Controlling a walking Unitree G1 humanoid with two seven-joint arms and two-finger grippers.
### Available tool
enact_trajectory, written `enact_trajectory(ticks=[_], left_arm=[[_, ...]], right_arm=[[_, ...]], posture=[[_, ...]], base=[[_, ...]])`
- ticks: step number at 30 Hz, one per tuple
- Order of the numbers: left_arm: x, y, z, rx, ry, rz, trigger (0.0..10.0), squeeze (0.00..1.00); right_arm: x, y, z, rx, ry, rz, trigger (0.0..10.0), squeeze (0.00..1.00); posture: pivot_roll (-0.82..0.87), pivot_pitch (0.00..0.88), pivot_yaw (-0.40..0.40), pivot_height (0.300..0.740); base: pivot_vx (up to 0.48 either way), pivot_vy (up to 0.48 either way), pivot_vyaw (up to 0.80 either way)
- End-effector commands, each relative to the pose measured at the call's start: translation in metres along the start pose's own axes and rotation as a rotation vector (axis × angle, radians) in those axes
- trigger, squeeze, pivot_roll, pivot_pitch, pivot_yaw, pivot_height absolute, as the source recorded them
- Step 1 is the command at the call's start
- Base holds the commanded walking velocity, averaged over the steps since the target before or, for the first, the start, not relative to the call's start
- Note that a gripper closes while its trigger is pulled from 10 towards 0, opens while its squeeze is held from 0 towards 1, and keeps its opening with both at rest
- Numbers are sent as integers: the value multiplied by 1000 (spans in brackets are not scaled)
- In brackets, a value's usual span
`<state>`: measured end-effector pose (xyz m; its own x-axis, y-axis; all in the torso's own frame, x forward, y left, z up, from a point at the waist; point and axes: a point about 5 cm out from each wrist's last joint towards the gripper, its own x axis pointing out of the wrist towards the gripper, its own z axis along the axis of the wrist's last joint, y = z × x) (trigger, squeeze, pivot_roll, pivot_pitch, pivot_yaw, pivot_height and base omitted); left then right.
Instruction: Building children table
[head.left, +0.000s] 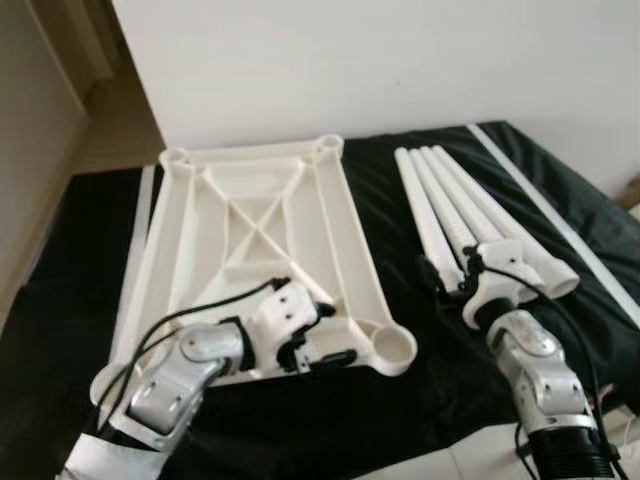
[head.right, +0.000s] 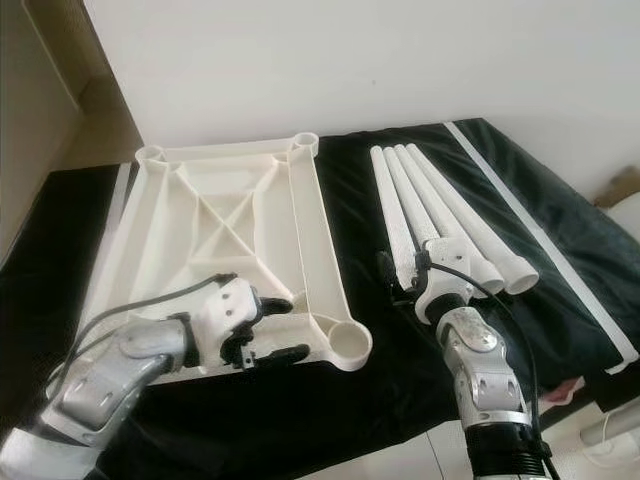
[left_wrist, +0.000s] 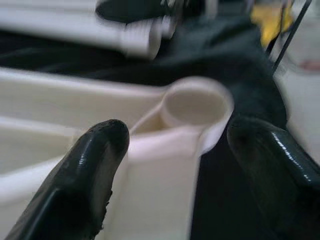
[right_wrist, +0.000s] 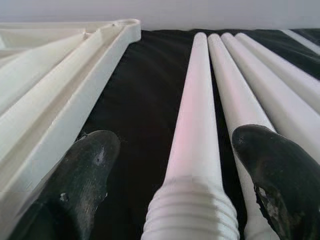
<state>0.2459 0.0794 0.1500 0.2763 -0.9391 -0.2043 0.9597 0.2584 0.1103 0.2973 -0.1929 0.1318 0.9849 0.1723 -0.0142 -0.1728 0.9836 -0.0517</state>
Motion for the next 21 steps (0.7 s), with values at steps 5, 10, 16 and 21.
enact_trajectory(ticks=[5,10,16,21], left_arm=[[9,-3,29,-80,-175,-43,10000,0],[11,-1,35,-91,-207,-15,10000,0],[14,1,39,-100,-214,-5,10000,0],[16,3,43,-115,-224,-2,10000,0]], right_arm=[[6,4,-9,34,69,-12,10000,0],[4,4,-17,68,115,-45,10000,0],[2,5,-24,104,166,-53,10000,0],[2,6,-21,116,184,-54,10000,0]], posture=[[-41,0,2,740],[-42,0,2,740],[-57,0,8,740],[-63,0,8,740]], base=[[0,0,0],[0,0,0],[0,0,0],[0,0,0]])
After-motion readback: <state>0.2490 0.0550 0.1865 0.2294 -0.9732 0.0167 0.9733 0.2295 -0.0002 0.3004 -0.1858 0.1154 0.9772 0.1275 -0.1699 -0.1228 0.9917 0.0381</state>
